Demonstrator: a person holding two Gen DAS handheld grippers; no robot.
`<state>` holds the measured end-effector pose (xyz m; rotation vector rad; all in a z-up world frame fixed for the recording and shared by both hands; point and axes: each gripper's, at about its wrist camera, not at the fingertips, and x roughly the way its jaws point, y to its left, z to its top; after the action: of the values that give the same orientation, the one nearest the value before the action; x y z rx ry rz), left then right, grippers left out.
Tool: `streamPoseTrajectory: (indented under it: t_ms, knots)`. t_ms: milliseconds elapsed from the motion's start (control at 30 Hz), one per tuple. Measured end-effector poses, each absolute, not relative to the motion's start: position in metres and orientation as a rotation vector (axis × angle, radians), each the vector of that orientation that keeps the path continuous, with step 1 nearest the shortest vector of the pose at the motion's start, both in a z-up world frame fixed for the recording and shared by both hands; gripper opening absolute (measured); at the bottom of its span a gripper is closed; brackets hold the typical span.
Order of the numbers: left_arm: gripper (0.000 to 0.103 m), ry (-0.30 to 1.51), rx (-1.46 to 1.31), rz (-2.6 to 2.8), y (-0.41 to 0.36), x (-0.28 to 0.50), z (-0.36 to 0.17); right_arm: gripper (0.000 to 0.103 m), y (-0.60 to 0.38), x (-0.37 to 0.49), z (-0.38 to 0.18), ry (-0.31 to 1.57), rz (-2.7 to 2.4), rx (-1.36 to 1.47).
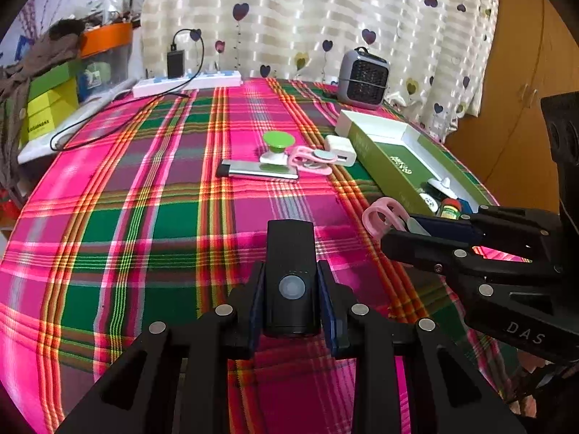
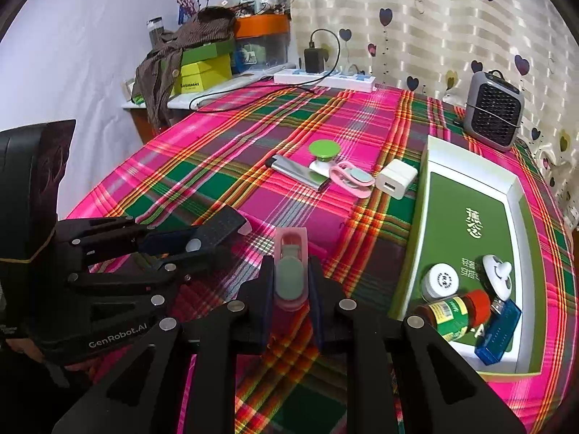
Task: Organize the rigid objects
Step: 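Carry the pink clip with the right gripper toward the green box while the left carries the black clip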
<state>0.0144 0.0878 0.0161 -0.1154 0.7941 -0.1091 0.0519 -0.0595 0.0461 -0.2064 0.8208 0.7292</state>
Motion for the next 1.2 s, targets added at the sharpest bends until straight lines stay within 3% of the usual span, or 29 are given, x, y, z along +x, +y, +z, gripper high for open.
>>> streamPoseTrajectory:
  t_ms: [1200]
  knots:
    - [0.026,0.709,-0.154,-0.247,0.042,0.013,0.04,0.018,-0.15,0.053,0.069,0.745,0.611,-0.032]
